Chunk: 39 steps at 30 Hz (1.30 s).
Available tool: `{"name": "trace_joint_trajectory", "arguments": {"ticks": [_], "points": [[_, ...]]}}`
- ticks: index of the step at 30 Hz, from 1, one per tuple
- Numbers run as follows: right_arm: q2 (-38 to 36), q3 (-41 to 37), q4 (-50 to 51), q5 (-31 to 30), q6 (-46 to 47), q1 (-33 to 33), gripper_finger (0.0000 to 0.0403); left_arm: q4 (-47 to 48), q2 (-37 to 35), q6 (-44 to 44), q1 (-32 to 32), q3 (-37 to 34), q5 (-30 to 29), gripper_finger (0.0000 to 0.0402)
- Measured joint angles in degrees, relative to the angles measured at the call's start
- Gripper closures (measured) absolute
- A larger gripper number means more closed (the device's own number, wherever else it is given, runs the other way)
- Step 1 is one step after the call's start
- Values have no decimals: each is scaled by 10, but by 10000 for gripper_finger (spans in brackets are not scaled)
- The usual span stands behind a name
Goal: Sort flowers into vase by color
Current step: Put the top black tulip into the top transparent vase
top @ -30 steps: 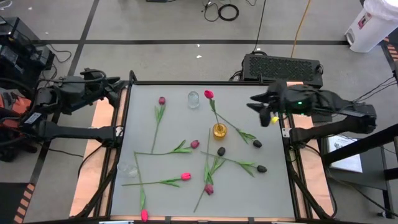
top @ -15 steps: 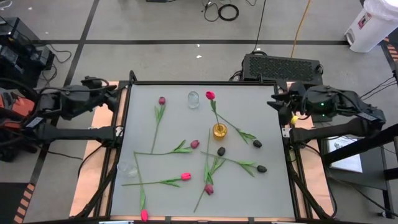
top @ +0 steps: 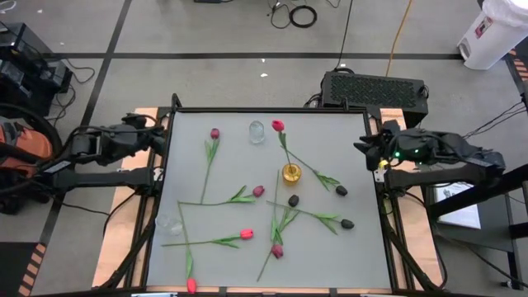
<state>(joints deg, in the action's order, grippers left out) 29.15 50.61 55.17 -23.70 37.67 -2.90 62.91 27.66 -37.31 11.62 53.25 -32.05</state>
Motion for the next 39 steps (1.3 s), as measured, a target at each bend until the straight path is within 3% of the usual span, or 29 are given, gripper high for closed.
{"name": "trace_joint_trajectory", "arguments": {"ticks": [10,22,39], "points": [[-10,-99,-43,30,94,0,227,-72,4,-15,0,-41,21,272],[2,-145,-44,98,170,0,227,-85,10,-14,0,-41,22,272],[134,-147,-49,197,235,0,227,-84,10,-13,0,-41,34,272]]}}
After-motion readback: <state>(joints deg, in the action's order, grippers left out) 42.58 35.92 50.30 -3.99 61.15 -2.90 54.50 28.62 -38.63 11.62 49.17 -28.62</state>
